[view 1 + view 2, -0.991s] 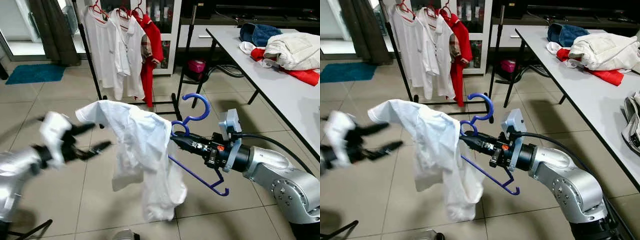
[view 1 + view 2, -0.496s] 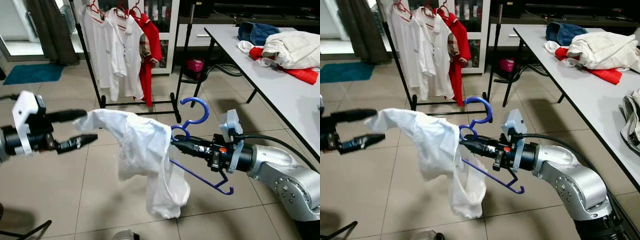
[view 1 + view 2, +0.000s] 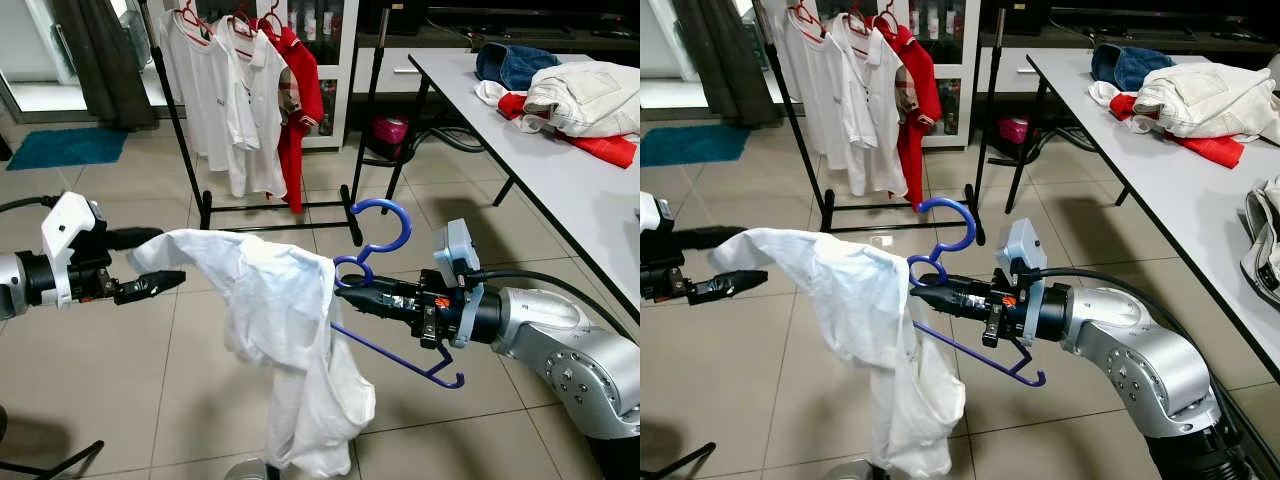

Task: Hang hanger

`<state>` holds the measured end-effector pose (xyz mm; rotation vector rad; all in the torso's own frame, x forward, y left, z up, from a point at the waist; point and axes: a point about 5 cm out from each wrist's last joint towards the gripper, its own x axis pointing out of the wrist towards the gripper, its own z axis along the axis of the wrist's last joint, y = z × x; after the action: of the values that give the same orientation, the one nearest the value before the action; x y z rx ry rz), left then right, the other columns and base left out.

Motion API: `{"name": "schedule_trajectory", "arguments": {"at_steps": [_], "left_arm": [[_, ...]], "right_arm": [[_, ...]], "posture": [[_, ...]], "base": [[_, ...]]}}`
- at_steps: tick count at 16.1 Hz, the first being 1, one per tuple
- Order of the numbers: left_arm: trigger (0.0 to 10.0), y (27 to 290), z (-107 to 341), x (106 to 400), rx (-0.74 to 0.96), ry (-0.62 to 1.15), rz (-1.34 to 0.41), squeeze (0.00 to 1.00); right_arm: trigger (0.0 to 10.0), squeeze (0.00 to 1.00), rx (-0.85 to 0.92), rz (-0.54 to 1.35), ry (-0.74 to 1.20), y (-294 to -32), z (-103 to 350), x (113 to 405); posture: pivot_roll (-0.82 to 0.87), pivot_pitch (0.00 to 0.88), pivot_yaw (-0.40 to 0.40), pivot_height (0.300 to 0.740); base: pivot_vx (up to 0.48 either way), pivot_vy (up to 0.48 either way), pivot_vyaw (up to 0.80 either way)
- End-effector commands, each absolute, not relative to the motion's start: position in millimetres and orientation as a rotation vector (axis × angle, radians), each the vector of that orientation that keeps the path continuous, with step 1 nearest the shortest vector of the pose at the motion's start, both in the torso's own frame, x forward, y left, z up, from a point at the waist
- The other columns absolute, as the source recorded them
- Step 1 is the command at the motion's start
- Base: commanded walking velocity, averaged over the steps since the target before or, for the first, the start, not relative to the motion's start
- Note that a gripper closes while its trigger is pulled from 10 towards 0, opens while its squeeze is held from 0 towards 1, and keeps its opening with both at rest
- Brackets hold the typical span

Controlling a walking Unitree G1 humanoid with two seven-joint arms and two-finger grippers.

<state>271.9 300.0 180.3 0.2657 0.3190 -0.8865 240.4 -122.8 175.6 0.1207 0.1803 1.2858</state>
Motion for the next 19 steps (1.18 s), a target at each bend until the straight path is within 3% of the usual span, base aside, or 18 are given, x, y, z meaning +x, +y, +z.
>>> {"name": "schedule_trajectory", "arguments": {"at_steps": [1, 16, 19], "left_arm": [[0.0, 297.4, 181.5, 274.1, 0.271, 0.304, -0.911, 0.0], [0.0, 295.8, 178.2, 274.7, 0.19, 0.264, -0.905, 0.0], [0.0, 300.4, 175.1, 275.9, 0.176, 0.288, -0.841, 0.0]], "right_arm": [[10.0, 0.0, 0.095, 1.311, 0.148, -121.0, 184.9, 240.5], [10.0, 0.0, 0.098, 1.32, 0.18, -122.9, 180.0, 239.6], [10.0, 0.0, 0.103, 1.316, 0.183, -122.5, 179.3, 239.7]], "posture": [[-0.05, 0.0, 0.042, 0.74], [-0.05, 0.0, 0.026, 0.74], [-0.05, 0.0, 0.026, 0.74]], "base": [[0.0, 0.0, 0.0], [0.0, 0.0, 0.0], [0.0, 0.0, 0.0]]}}
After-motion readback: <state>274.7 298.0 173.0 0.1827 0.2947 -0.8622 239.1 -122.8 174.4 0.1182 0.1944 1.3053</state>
